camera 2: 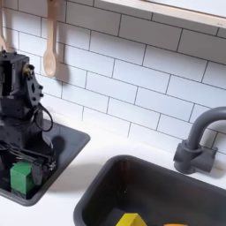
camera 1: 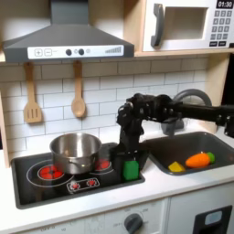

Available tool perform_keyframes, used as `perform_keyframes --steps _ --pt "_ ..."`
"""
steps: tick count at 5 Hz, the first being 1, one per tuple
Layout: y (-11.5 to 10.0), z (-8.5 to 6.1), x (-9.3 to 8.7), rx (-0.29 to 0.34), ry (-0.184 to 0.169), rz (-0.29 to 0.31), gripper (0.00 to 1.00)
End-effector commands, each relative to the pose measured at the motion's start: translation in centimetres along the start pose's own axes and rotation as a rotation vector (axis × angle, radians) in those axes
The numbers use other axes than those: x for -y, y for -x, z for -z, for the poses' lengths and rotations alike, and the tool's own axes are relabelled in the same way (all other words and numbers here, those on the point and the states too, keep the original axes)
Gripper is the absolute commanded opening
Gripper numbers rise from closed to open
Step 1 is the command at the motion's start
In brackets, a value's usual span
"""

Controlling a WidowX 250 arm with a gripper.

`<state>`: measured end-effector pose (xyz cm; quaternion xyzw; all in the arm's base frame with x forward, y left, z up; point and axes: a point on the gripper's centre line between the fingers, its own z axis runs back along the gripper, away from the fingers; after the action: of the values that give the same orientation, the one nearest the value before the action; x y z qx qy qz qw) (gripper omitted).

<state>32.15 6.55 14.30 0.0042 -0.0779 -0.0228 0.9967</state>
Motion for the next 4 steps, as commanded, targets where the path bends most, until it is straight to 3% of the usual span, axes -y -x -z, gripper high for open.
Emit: perform_keyframes --steps 1,2,4 --pt "-0.2 0.9 0.6 -0.013 0.026 0.020 1.00" --pt "-0.2 1.1 0.5 -0.008 0.054 0.007 0.00" --pt "-0.3 -0.7 0.9 0.027 0.036 0.023 0.00"
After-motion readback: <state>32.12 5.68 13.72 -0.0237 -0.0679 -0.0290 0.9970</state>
